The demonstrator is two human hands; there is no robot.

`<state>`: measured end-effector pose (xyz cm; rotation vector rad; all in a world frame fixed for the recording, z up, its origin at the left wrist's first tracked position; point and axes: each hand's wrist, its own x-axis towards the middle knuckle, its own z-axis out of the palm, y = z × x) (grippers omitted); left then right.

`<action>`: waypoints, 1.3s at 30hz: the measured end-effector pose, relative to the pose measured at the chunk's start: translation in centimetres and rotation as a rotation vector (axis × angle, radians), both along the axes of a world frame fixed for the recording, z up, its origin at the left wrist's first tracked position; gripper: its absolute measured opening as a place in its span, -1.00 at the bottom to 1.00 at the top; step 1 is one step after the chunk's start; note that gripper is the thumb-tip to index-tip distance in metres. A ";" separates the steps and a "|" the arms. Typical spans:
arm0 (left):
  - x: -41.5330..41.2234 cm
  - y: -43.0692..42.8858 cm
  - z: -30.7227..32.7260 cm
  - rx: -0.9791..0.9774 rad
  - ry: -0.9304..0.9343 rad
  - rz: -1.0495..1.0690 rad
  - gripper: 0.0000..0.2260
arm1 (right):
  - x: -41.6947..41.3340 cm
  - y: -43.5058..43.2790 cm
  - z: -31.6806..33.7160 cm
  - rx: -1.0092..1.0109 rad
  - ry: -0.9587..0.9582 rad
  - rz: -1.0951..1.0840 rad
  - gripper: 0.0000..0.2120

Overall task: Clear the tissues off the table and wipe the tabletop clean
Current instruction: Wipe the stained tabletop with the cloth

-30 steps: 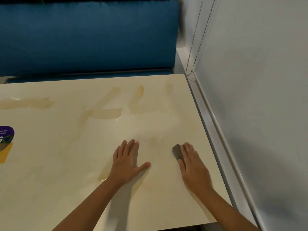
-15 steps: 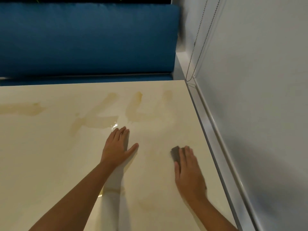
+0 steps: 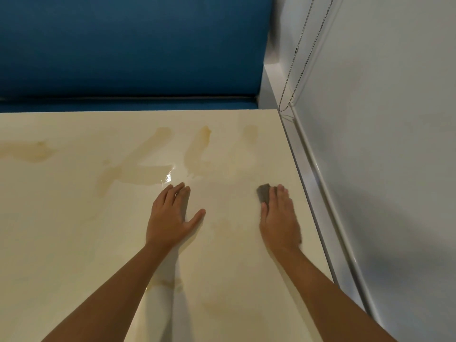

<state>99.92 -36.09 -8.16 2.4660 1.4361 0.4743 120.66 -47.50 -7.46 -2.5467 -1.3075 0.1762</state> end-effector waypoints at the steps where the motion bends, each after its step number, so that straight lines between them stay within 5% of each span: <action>1: 0.0 0.0 0.0 -0.002 -0.003 0.002 -0.38 | -0.6 -0.2 0.1 0.006 -0.008 0.066 -0.42; 6: 0.0 0.0 0.1 -0.017 -0.020 0.012 -0.37 | 1.1 -4.2 0.0 -0.006 0.016 0.346 -0.47; 11: 0.0 0.0 0.1 -0.010 -0.034 0.023 -0.37 | 3.6 -2.1 -0.4 0.010 -0.039 -0.032 -0.42; 14: 0.1 0.1 0.1 -0.009 -0.041 0.018 -0.37 | 2.0 0.7 -0.4 -0.003 -0.039 -0.078 -0.39; 23: 0.0 0.0 0.0 0.001 -0.049 0.026 -0.38 | 3.4 -1.5 -0.2 0.017 0.026 0.444 -0.55; 31: 0.1 0.0 0.0 0.010 -0.057 0.032 -0.40 | 3.0 3.7 -0.1 0.070 -0.019 0.017 -0.60; 39: 0.0 0.1 0.0 0.014 -0.055 0.026 -0.40 | 2.3 -0.3 0.0 0.026 0.017 0.527 -0.56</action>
